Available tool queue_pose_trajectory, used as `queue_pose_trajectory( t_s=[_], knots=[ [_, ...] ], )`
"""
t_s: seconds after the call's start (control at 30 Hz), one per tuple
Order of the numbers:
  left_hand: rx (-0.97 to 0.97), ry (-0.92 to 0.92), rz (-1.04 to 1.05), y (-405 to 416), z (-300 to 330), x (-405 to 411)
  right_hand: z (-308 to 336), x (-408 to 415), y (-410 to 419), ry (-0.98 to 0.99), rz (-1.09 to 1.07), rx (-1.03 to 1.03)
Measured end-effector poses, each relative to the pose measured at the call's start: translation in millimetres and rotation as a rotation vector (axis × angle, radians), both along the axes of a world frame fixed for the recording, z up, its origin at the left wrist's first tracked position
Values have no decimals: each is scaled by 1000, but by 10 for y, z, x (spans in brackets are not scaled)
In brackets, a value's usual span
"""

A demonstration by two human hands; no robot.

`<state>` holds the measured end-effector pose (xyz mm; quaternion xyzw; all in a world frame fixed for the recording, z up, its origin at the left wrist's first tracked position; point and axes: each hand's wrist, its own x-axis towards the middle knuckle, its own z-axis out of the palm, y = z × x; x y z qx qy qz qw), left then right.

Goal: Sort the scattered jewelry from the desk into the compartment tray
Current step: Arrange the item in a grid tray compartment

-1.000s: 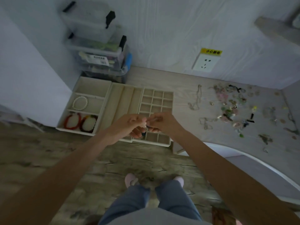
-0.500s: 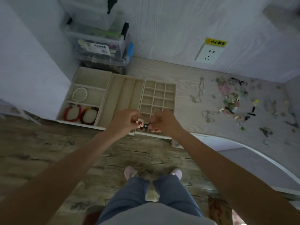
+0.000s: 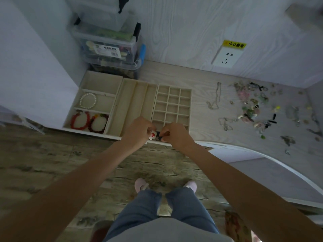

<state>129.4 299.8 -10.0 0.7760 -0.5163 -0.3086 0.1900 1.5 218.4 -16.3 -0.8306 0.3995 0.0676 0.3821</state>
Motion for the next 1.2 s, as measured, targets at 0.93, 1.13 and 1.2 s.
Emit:
queue_pose_trajectory(
  t_s=[0.93,1.13,1.2],
  knots=[
    [244,-194,-77,-157,71,-81,-96,210,-65,215,-64,14],
    [234,-172,-11,-181,66,-76,-101,190,-93,215,-70,17],
    [254,-194,-2,-194,62,-88,-97,183,-96,207,-61,19]
  ],
)
